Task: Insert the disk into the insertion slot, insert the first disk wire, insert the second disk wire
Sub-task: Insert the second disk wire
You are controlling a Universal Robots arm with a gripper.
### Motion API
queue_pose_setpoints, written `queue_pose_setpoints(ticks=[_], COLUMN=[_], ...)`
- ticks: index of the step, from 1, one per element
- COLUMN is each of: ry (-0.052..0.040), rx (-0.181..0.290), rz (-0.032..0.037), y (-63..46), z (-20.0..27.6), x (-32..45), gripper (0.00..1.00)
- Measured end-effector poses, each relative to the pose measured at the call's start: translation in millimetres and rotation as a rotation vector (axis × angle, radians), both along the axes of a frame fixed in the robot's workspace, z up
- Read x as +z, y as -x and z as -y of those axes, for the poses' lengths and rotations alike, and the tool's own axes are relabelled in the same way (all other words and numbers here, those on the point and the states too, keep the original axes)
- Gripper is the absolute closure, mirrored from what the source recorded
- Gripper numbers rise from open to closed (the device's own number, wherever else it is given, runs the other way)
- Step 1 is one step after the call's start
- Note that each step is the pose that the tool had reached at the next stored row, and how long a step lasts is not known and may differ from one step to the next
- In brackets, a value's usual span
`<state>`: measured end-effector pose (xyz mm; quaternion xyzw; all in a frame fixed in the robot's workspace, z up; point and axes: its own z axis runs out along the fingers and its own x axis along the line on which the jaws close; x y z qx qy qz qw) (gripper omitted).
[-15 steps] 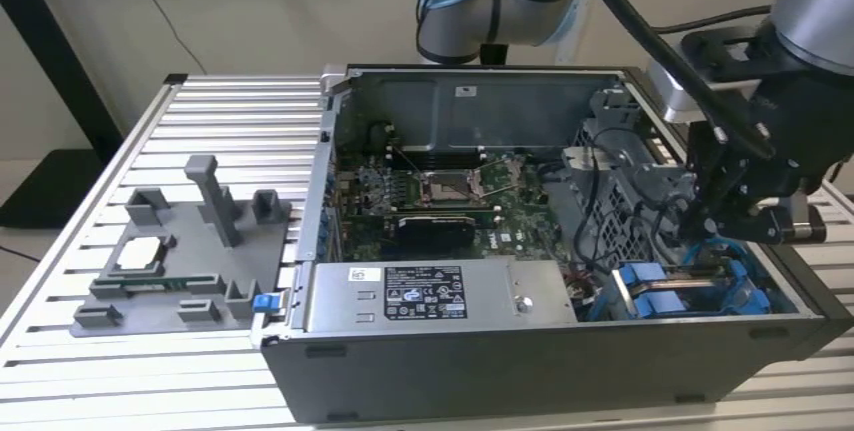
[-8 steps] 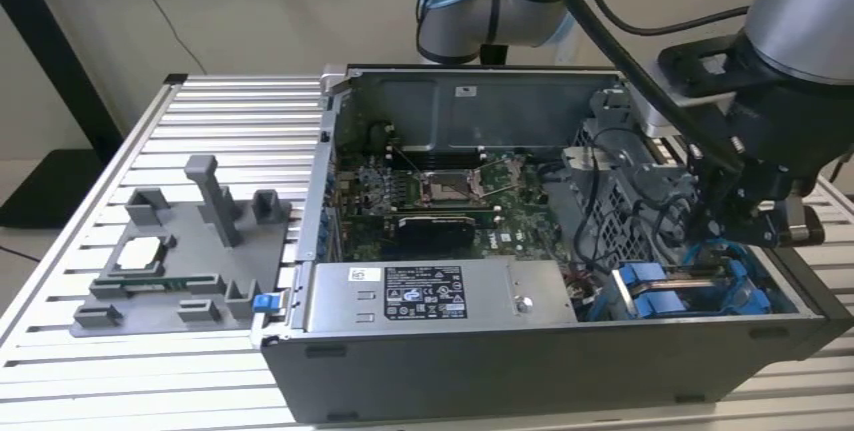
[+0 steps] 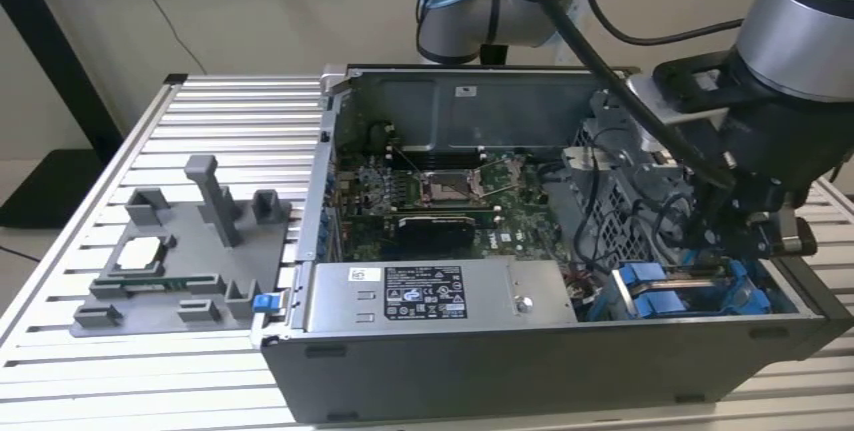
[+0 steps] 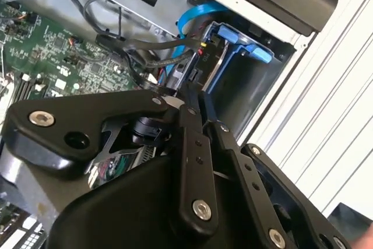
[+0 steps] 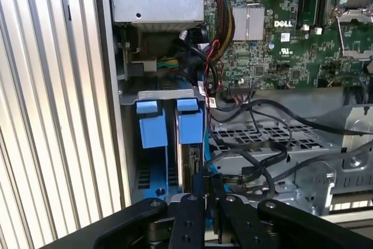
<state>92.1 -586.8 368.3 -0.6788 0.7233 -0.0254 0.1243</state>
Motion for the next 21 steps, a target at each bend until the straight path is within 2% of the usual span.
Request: queue_pose_setpoints(ticks=[8,10,14,21], ry=[0.0017,0.0016,0.0017,0.0021], rx=[0.0,0.0,0.0,0.0], rz=[0.0001,-0.0016,-0.0072,-0.0077], y=[-4.3,-7.7,-14.9,-15.4], z=[0.4,0.5,1.0,1.0], x=[-13.8,-17.3,-19.3,-21.6], gripper=[1.0,1.0,1.0,1.0])
